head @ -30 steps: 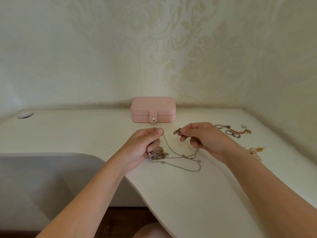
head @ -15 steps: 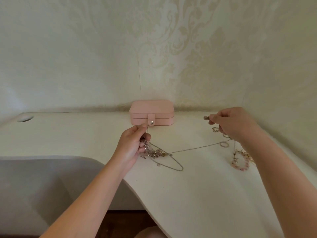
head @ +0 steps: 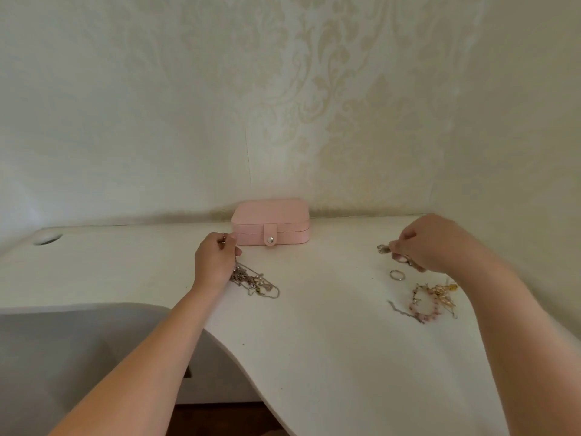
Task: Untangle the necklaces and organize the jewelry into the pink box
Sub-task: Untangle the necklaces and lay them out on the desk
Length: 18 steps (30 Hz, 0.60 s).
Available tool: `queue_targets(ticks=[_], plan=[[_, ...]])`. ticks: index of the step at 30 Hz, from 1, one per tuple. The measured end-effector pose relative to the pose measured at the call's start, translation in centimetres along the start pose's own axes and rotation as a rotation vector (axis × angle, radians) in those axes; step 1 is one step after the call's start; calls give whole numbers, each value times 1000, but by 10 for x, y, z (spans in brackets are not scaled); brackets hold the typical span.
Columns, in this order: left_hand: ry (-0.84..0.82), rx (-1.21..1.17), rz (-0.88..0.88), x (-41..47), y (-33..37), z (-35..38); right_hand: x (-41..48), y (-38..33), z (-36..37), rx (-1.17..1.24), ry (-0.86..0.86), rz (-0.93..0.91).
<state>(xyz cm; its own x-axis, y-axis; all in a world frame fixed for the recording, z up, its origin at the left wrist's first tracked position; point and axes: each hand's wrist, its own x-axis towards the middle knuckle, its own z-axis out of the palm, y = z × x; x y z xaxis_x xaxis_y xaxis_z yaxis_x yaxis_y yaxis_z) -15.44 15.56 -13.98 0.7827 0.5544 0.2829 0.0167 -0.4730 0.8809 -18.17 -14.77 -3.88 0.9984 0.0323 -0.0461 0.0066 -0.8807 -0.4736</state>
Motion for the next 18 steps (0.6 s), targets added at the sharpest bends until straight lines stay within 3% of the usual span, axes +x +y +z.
queue_targets(ticks=[6,11,18], plan=[[-42,39,32,-3,0,4,-5,-19,4,485,-50,-196],[-53,-11,21,-4,1,1,7,-52,-6,572,-98,-261],[-70,-122,-22,-4,3,-1,60,-73,11,756,-129,-49]])
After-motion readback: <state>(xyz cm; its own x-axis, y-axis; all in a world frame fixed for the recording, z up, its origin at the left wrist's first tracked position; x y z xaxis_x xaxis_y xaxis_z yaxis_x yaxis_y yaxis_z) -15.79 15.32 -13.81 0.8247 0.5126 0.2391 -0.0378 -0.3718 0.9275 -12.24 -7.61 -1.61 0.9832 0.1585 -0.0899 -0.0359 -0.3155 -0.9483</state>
